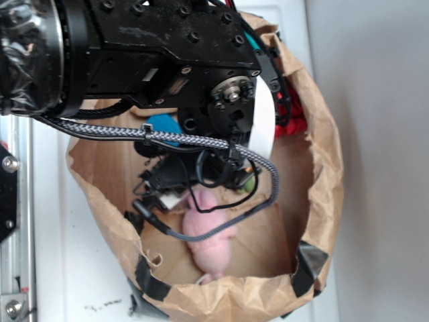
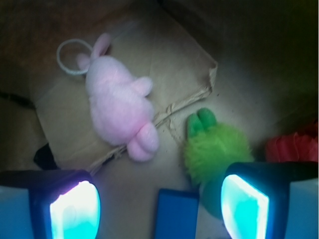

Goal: Grab the green animal.

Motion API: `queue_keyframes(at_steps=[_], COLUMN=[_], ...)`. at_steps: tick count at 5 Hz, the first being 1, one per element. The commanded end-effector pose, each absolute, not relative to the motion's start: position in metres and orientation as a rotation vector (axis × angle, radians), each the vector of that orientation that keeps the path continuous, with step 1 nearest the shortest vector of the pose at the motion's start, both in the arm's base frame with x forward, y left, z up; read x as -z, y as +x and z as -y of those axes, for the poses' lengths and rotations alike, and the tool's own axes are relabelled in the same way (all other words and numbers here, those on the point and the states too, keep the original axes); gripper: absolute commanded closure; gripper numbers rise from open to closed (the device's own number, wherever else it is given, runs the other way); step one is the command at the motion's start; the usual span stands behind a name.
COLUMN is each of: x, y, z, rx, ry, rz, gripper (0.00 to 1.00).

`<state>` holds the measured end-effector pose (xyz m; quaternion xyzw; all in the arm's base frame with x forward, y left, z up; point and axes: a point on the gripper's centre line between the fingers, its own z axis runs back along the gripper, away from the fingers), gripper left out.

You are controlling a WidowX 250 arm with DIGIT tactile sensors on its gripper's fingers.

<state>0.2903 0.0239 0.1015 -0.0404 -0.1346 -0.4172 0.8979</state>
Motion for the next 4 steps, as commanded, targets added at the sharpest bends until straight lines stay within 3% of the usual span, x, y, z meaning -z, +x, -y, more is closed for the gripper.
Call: queue_keyframes(at_steps=[1,2,3,4], x=[-0.104,-0.096,-0.086,-0.076], y=[0.318,0.325,0.348,0.351], z=[-0.027,-0.027,-0.037,-0.031], rx=[0.842,0.818,0.794,0.805], ry=[-0.004,0.022,0.034,0.034], rz=[0.337,0.372,0.384,0.382], gripper=[0.00,0.00,0.00,0.00])
